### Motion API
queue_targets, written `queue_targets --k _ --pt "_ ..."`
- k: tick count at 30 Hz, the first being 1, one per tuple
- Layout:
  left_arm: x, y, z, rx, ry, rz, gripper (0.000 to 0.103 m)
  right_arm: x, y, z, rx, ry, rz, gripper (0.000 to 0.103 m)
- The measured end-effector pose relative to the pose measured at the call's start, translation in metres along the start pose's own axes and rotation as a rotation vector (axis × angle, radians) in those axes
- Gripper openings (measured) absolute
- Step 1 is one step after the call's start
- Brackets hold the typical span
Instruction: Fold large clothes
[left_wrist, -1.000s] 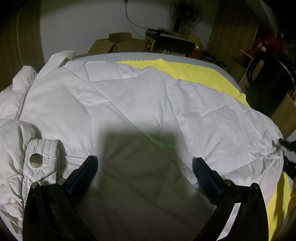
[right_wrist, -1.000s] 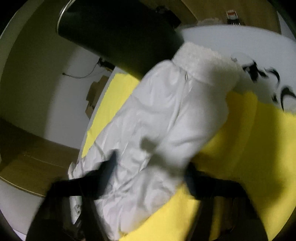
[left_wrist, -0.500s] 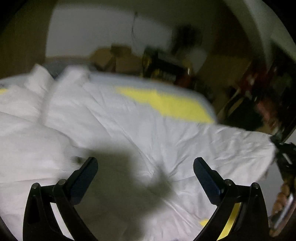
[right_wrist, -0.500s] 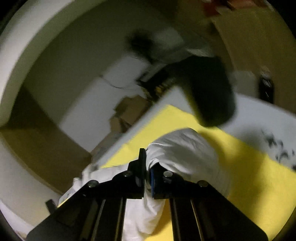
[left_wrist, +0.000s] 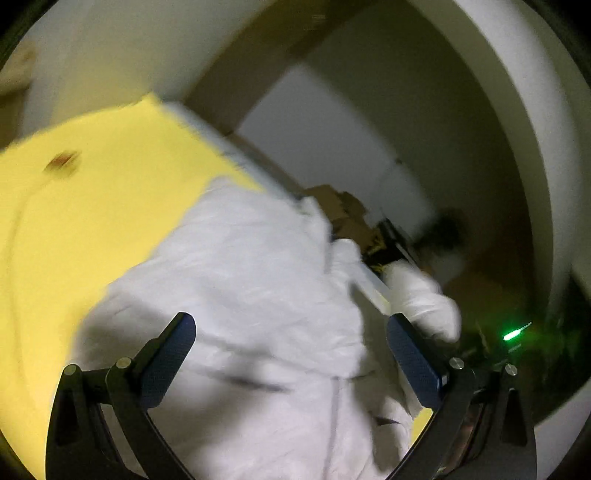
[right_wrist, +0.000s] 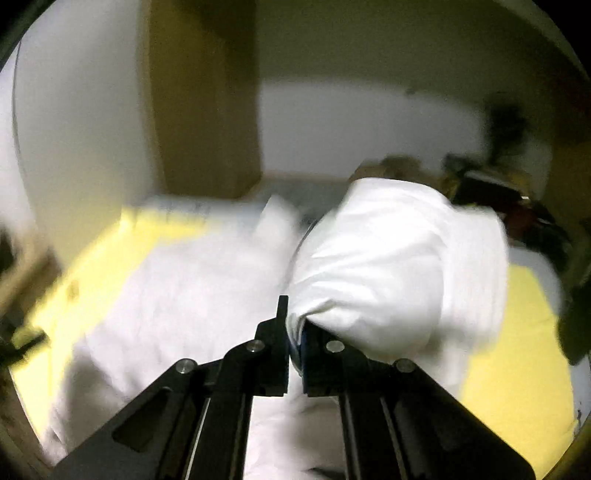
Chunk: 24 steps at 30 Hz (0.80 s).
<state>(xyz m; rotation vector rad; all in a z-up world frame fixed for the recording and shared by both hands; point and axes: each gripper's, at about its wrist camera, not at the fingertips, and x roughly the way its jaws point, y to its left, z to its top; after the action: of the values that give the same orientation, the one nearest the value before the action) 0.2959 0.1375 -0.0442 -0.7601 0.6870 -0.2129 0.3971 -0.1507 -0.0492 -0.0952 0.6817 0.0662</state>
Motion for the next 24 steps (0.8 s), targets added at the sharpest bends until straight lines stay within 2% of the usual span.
queue_targets --k 2,3,4,5,6,8,9,13,16,18,19,20,22,24 --pt "-0.006 0.031 -0.004 -0.064 0.010 0.025 0.103 0.039 0.022 -0.023 -0.019 0.105 0.031 0.005" --pt "-0.007 0.040 -0.006 -0.084 0.018 0.030 0.103 0.055 0.029 -0.039 -0.013 0.170 0.059 0.009" --pt "-0.006 0.045 -0.009 -0.091 0.030 0.029 0.103 0.065 0.030 -0.048 0.010 0.203 0.083 0.016" --pt "-0.004 0.048 -0.013 -0.090 0.040 0.030 0.103 0.069 0.025 -0.053 0.040 0.208 0.108 0.021" --pt "-0.003 0.049 -0.015 -0.084 0.050 0.032 0.103 0.065 0.017 -0.057 0.074 0.201 0.141 0.030" --pt "0.006 0.043 -0.017 -0.054 0.070 0.022 0.103 0.042 0.002 -0.058 0.147 0.158 0.210 0.055" --pt "0.010 0.039 -0.016 -0.036 0.077 0.016 0.103 0.028 0.000 -0.057 0.167 0.121 0.221 0.072" --pt "0.019 0.014 -0.025 0.027 0.103 -0.027 0.103 -0.028 -0.029 -0.036 0.254 -0.044 0.287 0.078" --pt "0.030 -0.021 -0.034 0.111 0.141 -0.047 0.103 -0.055 -0.061 -0.034 0.348 -0.122 0.207 0.079" --pt "0.042 -0.057 -0.042 0.241 0.176 -0.009 0.103 -0.067 -0.091 -0.043 0.437 -0.137 0.228 0.079" --pt "0.047 -0.079 -0.047 0.341 0.176 0.043 0.103 -0.071 -0.104 -0.049 0.471 -0.138 0.238 0.079" --pt "0.052 -0.105 -0.055 0.463 0.150 0.113 0.103 -0.075 -0.117 -0.058 0.506 -0.137 0.243 0.079" --pt "0.066 -0.160 -0.076 0.708 0.071 0.198 0.103 -0.084 -0.137 -0.078 0.558 -0.143 0.252 0.079" --pt "0.086 -0.202 -0.093 0.855 0.035 0.237 0.103 -0.092 -0.153 -0.101 0.616 -0.142 0.283 0.079"
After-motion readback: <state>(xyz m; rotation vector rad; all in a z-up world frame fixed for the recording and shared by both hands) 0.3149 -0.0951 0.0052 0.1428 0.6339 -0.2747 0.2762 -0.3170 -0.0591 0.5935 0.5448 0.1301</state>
